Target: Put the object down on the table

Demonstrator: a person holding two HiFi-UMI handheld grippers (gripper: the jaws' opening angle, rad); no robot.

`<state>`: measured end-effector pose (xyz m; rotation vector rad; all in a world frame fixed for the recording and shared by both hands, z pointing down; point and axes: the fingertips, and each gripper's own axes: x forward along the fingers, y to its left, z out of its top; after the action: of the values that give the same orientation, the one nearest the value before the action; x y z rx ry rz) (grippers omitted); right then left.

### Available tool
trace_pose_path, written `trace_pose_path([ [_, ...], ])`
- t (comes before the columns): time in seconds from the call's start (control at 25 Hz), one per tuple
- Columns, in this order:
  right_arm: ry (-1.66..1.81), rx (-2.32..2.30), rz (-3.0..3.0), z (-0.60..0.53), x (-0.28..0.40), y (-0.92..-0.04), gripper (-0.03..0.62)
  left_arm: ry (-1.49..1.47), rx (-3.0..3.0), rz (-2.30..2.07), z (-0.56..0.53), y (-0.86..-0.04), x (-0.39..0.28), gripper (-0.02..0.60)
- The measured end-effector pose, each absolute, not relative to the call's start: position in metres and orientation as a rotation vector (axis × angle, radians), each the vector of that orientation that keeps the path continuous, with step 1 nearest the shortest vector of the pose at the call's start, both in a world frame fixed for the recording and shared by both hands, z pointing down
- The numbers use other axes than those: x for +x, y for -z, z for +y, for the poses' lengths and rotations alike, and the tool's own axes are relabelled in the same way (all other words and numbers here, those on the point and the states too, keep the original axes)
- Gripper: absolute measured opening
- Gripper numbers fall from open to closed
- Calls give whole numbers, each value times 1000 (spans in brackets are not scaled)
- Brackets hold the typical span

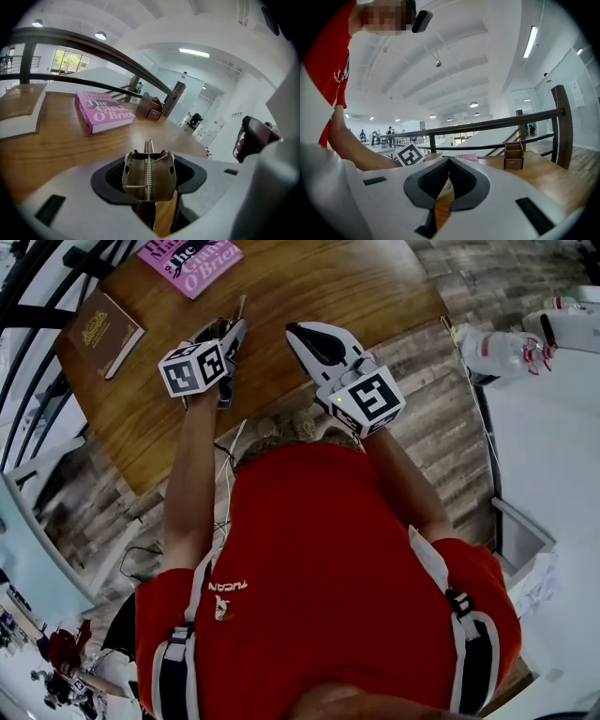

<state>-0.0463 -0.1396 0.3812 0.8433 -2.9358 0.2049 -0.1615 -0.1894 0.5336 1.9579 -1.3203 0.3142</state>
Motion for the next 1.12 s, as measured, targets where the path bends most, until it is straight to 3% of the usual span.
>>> trace_pose_path([
  [0.48, -245, 862, -2917, -142, -42, -390, 25, -355, 1955, -1370, -195, -550, -164, 222],
  [0.76, -260, 873, -2904, -141, -37, -394, 25, -393, 1970, -1484, -197, -553, -177, 307],
  [1.12, -265, 872, -2895, -141, -41, -397, 25, -396, 1948, -1518, -199, -556, -199, 310],
])
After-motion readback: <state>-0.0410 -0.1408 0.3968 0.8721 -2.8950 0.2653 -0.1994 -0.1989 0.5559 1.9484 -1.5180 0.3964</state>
